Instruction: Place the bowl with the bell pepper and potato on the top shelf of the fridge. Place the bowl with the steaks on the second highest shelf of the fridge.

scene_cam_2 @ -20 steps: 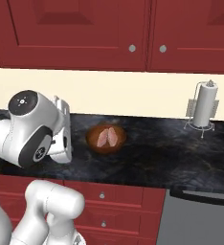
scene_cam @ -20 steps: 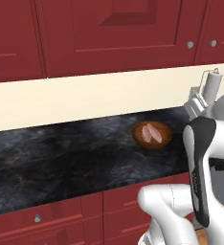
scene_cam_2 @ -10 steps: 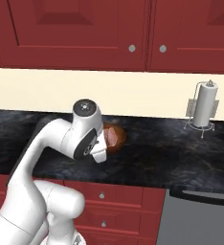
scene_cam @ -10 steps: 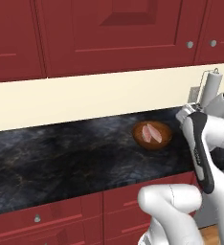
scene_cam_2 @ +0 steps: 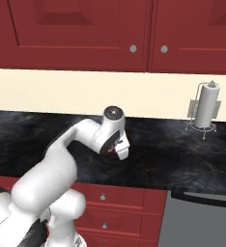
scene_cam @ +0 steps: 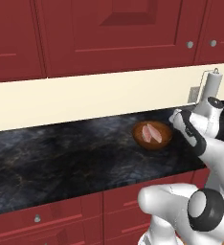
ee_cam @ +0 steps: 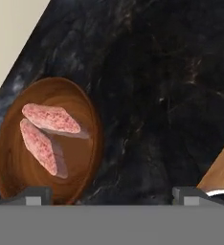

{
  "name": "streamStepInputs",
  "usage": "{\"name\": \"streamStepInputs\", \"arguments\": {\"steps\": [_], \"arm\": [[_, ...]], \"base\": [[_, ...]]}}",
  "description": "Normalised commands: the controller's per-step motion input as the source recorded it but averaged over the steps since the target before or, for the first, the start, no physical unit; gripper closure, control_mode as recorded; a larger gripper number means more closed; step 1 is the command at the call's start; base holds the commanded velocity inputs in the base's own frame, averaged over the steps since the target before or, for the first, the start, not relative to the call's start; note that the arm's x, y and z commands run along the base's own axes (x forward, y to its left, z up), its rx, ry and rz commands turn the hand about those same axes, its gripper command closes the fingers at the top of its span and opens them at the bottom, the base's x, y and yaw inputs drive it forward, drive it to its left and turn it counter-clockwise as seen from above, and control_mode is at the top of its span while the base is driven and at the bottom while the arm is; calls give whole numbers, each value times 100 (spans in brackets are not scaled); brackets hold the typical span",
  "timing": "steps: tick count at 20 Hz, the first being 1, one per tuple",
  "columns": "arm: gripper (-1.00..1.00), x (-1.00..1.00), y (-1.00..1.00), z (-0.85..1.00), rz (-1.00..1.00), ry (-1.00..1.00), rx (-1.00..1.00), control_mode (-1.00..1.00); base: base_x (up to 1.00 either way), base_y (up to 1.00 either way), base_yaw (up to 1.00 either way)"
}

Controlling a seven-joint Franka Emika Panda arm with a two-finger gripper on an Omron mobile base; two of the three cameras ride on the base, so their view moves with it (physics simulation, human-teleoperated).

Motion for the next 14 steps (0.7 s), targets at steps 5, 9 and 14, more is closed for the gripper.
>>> {"name": "streamStepInputs", "arguments": {"steps": [5, 9, 14], "arm": [[-100, 100, 0, -54, 9, 9, -6, -100], [-100, 58, 0, -30, 8, 19, -4, -100], [-100, 3, 0, -30, 8, 14, -1, -100]], "base": [[0, 0, 0], [0, 0, 0], [0, 0, 0]]}}
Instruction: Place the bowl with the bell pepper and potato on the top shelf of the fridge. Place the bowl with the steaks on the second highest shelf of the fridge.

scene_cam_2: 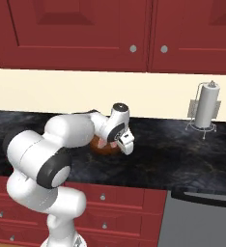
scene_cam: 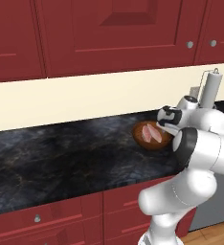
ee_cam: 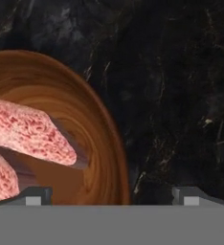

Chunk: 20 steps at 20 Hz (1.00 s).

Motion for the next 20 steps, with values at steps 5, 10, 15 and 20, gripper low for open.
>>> {"name": "streamStepInputs", "arguments": {"steps": [5, 10, 15, 20], "arm": [[-100, -17, -1, -29, 2, 1, 0, -100], [-100, -7, 0, -43, 0, 1, 0, -100], [100, 5, 0, -11, 0, 0, -1, -100], [100, -11, 0, 0, 0, -1, 0, -100]], "base": [[0, 0, 0], [0, 0, 0], [0, 0, 0], [0, 0, 0]]}}
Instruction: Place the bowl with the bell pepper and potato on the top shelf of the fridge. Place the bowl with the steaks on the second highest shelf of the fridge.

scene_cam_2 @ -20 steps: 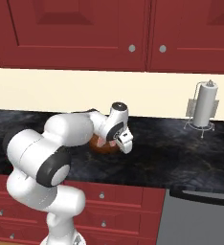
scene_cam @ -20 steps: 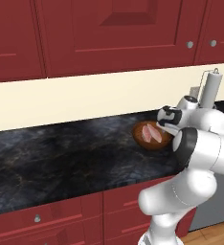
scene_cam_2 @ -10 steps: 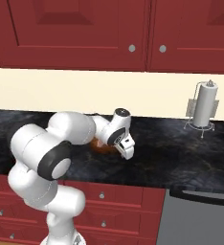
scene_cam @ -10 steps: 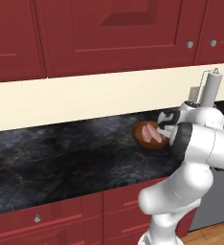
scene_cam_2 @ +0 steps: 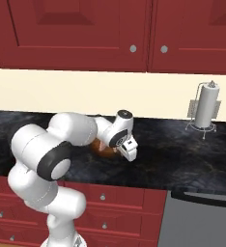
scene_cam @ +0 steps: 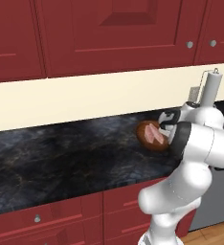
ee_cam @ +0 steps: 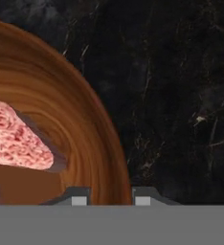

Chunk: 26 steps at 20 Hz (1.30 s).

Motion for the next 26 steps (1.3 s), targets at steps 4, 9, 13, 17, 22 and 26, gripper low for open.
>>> {"name": "streamStepInputs", "arguments": {"steps": [4, 9, 13, 17, 22, 26], "arm": [[100, -67, 13, 46, 0, -27, -2, -100], [100, -99, 37, 100, 0, -32, -4, -100], [100, -100, 48, 100, 0, -14, 0, -100], [100, -100, 64, 100, 0, -2, 0, -100], [100, -100, 65, 99, -1, 0, 21, -100], [100, -61, 22, 36, -1, 5, 11, -100]], "base": [[0, 0, 0], [0, 0, 0], [0, 0, 0], [0, 0, 0], [0, 0, 0], [0, 0, 0]]}}
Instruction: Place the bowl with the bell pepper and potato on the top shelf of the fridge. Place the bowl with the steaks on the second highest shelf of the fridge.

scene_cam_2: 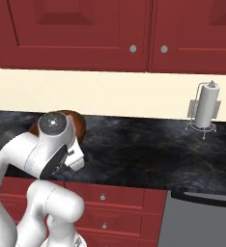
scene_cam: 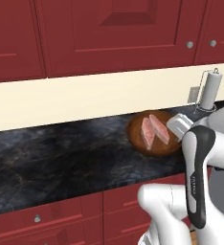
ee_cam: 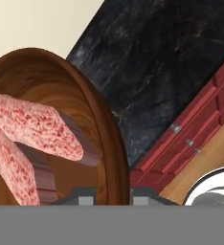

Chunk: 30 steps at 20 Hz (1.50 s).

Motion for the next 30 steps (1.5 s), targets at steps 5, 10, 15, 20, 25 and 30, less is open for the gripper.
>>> {"name": "streamStepInputs", "arguments": {"steps": [5, 10, 15, 20, 25, 30], "arm": [[100, -15, 0, 0, -1, 1, 0, 100], [100, 0, 0, 0, 0, 0, 0, 100], [100, 0, 0, 0, 0, 0, 0, 100], [100, 0, 0, 0, 0, 0, 0, 100], [100, 0, 0, 0, 0, 0, 0, 100], [100, 0, 0, 0, 0, 0, 0, 100]], "base": [[-19, 0, 0], [-100, 14, 17], [-54, 60, 87], [-9, 98, 71], [53, 100, 35], [91, 100, 22]]}}
